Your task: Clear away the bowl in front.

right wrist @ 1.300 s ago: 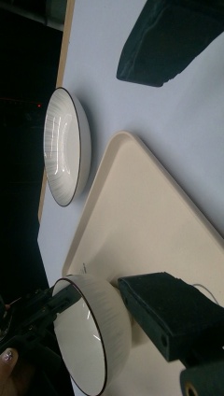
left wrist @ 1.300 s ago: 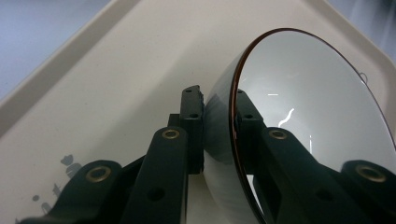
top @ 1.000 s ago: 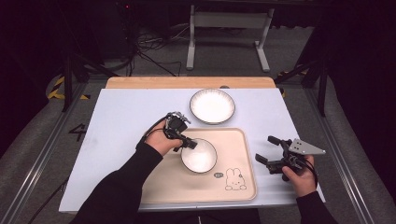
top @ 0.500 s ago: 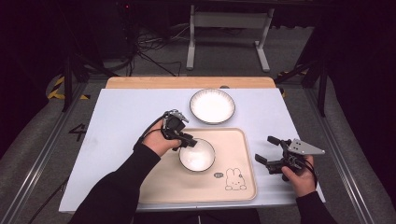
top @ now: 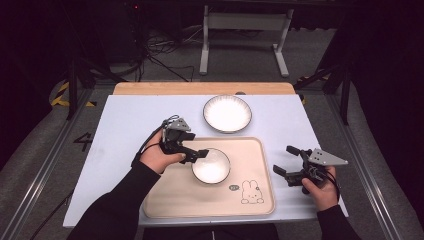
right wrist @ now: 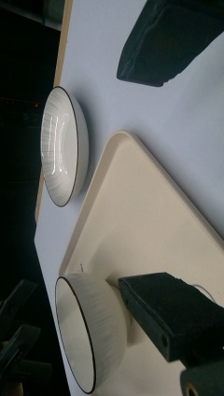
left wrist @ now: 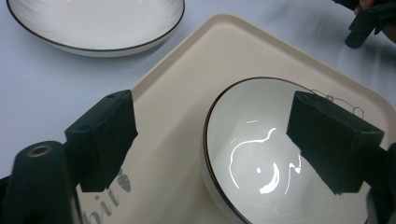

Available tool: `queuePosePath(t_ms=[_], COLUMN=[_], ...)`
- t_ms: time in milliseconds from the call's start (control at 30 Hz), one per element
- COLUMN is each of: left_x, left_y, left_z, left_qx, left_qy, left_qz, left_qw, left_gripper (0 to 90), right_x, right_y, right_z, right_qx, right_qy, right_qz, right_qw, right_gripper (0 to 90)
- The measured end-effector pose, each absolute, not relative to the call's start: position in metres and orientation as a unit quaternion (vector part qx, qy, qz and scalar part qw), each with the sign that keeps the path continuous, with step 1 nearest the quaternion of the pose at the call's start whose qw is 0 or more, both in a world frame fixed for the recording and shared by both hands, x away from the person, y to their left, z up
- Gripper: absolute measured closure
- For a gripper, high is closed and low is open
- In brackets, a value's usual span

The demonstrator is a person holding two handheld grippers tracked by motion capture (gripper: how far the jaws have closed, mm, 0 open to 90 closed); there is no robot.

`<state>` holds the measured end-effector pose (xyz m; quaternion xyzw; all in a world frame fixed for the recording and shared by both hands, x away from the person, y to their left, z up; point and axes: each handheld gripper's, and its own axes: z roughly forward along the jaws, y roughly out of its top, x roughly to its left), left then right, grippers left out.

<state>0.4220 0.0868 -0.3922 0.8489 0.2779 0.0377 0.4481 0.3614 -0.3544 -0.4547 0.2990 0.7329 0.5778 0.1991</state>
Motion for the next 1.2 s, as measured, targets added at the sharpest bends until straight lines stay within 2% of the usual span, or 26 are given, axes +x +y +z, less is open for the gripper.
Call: queuePosePath(t_ms=[767,1200], left_x=[0.386,0.376], left_y=[0.154,0.178], left_z=[-0.395,-0.399], left_qx=[0.814,0.786], left_qy=[0.295,0.310], left_qz=[0.087,0.100], left_qw=[0.493,0.526], left_gripper=[11.1,2.7], right_x=[0.363,0.363], right_y=[-0.356,-0.356], right_z=[-0.455,-0.455], right_qx=[0.300,0.301], right_qy=[0.732,0.732], right_qz=[0.582,0.581], right_qw=[0.189,0.190], right_gripper=[2.8,2.6])
